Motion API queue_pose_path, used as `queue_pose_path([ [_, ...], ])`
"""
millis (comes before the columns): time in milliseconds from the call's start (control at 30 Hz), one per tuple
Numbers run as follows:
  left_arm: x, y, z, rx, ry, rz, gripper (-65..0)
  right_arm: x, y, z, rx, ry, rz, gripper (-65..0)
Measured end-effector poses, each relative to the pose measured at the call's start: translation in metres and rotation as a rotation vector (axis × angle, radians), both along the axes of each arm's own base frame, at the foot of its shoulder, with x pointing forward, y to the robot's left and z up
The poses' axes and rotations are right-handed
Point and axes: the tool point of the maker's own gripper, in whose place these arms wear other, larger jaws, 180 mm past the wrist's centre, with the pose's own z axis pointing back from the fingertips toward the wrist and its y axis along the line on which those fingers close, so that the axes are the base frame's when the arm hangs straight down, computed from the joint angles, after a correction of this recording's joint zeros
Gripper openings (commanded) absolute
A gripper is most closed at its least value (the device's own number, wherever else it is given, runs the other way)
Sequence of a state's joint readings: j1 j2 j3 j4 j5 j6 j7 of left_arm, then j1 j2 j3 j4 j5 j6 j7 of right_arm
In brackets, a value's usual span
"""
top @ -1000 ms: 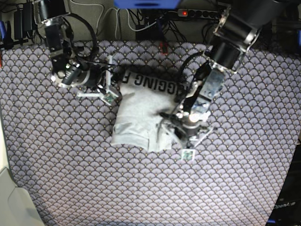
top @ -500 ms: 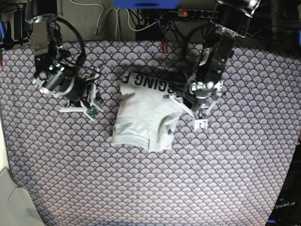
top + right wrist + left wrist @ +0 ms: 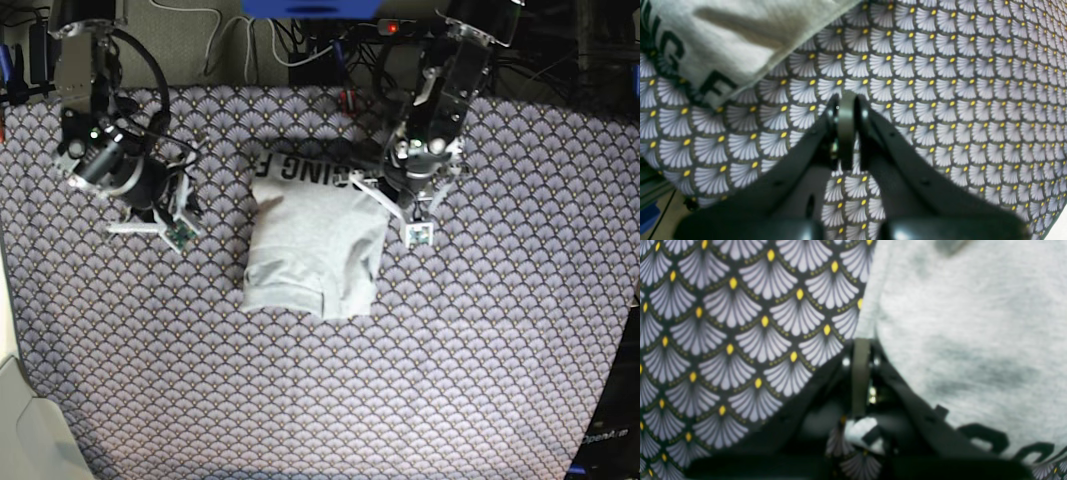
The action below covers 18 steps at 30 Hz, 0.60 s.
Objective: Fold the T-shirt properly
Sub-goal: 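Press the folded bundle flat with the right gripper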
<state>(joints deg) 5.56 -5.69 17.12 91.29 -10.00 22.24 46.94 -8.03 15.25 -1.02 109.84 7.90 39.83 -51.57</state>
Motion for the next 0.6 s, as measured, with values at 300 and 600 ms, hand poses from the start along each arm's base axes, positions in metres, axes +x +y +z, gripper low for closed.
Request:
queue_pose_path([
  [300,-0.025,-0.039,0.014,-0.081,0.013,-0.088,-64.6,-0.005,0.009,-0.002,0.023,0.009,0.000,-65.0],
  [600,-0.029,0.035,0.030,0.007,-0.034,0.002,-64.6,0.000,0.044,0.018,0.125,-0.044,0.005,-65.0],
])
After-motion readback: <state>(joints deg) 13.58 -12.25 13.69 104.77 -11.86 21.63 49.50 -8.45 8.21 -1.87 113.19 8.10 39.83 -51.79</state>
